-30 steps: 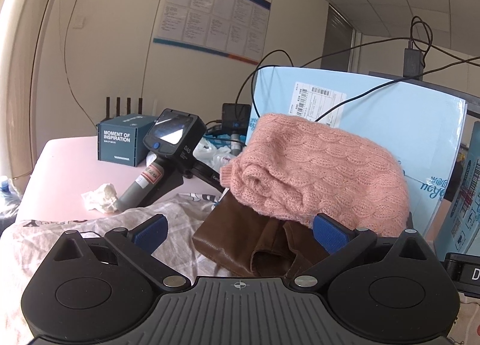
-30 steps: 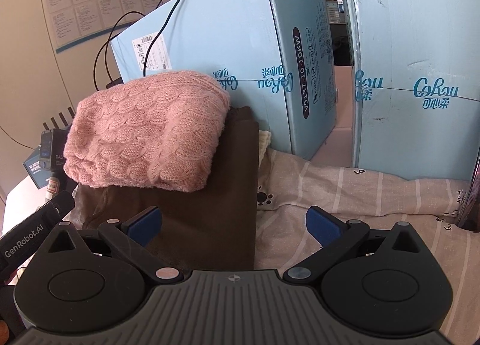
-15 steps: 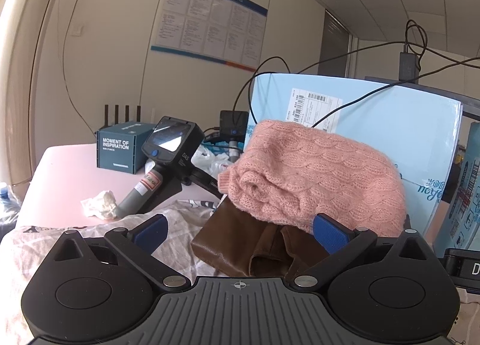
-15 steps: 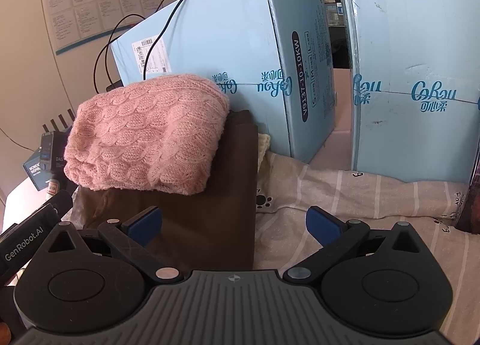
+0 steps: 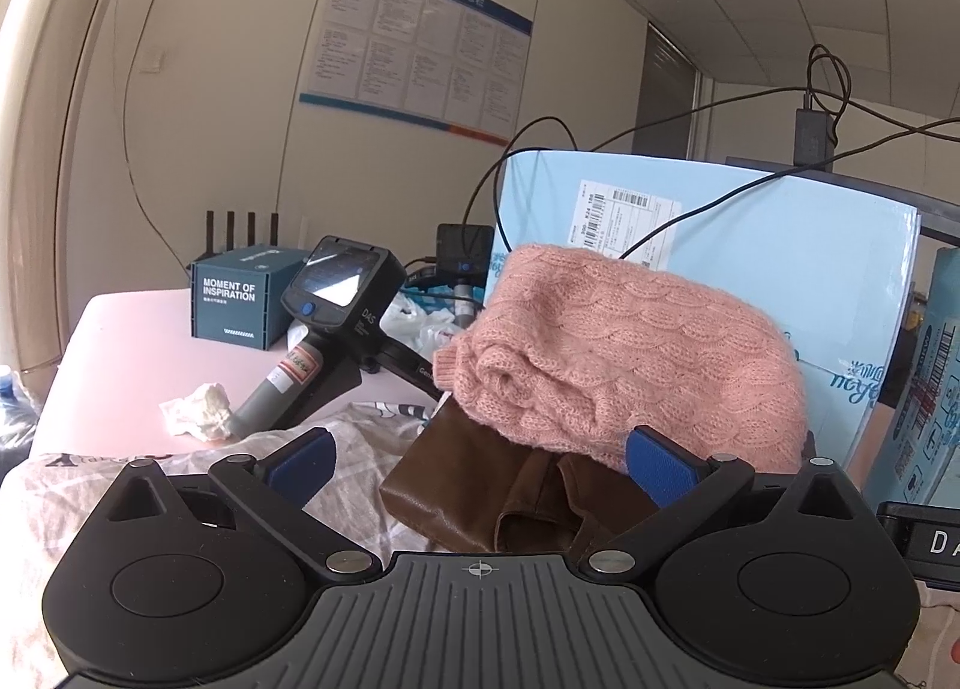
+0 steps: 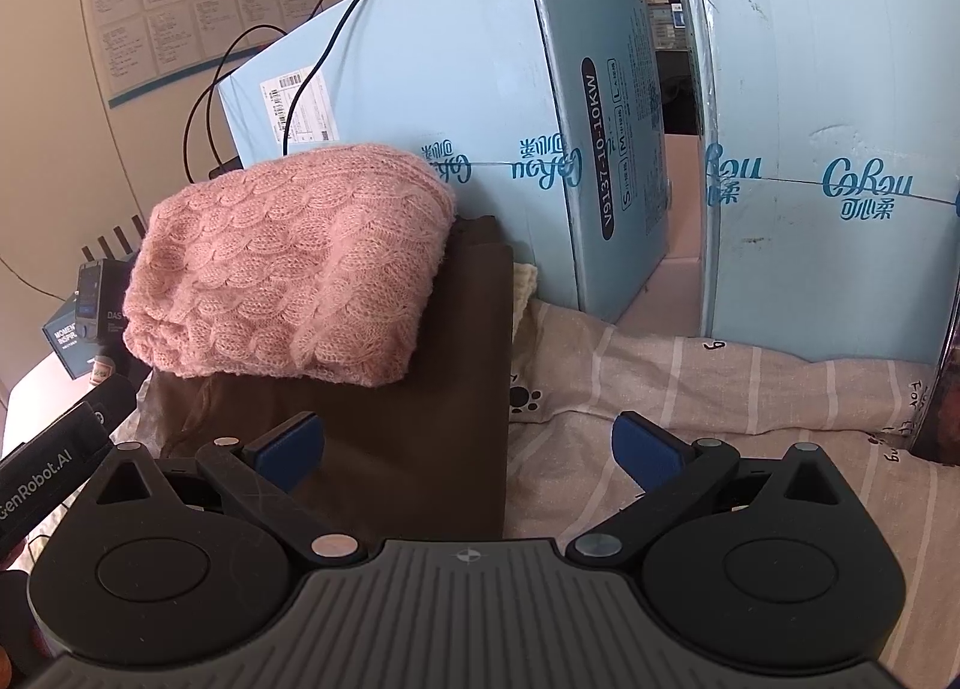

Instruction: Fold clothes

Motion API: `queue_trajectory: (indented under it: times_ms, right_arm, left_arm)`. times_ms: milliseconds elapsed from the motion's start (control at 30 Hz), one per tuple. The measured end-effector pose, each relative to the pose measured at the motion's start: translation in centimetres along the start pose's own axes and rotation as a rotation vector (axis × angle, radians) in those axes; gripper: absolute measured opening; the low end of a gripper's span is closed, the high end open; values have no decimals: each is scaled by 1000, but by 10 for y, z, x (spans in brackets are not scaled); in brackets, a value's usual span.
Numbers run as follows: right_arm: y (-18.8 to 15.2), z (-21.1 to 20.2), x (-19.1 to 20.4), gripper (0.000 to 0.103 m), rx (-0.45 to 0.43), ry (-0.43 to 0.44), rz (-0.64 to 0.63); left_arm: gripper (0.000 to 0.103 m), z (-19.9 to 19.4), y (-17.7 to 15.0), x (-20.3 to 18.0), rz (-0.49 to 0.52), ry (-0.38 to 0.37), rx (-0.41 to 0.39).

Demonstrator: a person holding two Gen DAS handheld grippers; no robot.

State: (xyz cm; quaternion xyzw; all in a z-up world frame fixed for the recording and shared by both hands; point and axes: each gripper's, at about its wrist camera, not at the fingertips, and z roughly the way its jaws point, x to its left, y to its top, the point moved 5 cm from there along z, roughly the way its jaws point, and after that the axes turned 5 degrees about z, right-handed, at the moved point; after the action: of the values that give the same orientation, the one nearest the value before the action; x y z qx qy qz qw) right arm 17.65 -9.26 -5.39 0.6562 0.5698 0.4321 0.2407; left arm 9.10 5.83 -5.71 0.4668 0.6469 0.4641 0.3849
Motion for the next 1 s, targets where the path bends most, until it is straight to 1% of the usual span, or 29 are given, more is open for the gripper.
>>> queue_trajectory:
  times_ms: [267, 500, 1000]
  right_arm:
    - [4, -7, 1, 103, -13, 16, 6]
    - [8, -13, 1, 103, -26, 21, 7]
    - [9, -14, 0, 103, -29, 20, 6]
  left_arm:
    - [103, -9, 9, 1, 11, 20, -28]
    - [103, -11, 13, 0, 22, 34, -32]
    - [103, -14, 14, -3, 40, 30, -40]
